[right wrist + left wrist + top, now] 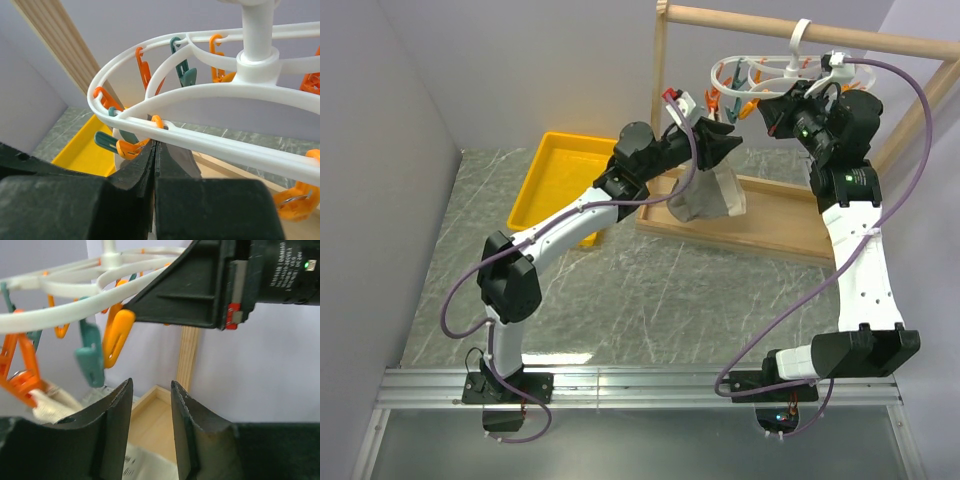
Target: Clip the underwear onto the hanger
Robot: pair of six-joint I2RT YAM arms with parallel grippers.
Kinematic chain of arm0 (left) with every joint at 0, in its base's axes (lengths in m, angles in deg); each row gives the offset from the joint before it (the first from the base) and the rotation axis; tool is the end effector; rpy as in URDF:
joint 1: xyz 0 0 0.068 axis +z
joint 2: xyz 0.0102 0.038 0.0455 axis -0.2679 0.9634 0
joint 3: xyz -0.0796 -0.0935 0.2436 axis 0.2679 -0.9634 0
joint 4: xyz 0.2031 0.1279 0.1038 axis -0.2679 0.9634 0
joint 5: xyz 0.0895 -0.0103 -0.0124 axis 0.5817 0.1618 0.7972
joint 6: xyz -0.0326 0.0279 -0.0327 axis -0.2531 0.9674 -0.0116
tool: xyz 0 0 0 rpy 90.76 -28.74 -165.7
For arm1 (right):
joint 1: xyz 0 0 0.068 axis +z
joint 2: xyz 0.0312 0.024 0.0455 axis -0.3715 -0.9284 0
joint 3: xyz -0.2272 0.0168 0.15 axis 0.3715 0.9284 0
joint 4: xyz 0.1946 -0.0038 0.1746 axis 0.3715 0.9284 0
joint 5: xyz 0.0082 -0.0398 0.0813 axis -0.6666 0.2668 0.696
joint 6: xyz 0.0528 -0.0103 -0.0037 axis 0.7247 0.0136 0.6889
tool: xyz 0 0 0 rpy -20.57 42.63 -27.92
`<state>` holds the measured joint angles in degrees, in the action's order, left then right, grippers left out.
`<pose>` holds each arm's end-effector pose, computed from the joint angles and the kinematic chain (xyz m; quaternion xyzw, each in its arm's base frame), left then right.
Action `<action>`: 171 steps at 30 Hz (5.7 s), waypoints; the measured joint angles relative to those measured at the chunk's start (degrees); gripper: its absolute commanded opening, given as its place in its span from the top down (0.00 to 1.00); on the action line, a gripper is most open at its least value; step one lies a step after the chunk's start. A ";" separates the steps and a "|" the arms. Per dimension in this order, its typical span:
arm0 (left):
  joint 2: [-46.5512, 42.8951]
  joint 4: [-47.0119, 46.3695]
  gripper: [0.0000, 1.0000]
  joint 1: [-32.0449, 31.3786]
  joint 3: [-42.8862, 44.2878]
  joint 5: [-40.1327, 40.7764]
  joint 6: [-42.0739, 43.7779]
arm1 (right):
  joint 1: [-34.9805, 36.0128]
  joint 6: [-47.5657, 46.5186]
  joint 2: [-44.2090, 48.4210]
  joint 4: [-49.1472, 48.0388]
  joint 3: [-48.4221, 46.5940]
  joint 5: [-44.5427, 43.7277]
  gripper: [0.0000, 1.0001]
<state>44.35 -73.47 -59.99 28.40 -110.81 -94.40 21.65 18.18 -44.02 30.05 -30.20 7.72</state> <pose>0.3245 -0.3369 0.4327 0.3030 0.4966 -0.4814 0.6556 0.2930 0.0137 0.5021 -0.0683 0.6923 0.2257 0.6820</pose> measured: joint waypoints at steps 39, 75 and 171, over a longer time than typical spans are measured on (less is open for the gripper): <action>14.03 -0.68 0.88 -3.56 18.16 9.27 10.93 | 1.68 -4.02 0.13 9.03 -5.33 -4.92 0.89; 14.21 -1.53 0.98 -3.37 18.16 6.73 10.43 | -3.45 4.31 -2.47 6.38 -5.64 10.67 0.42; 3.28 47.60 0.30 -6.36 8.37 -6.69 79.67 | 2.71 -2.99 -4.02 9.44 -7.65 -0.17 1.00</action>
<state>47.63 -25.86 -66.35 36.77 -117.50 -14.73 24.36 15.18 -48.04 39.49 -37.85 7.55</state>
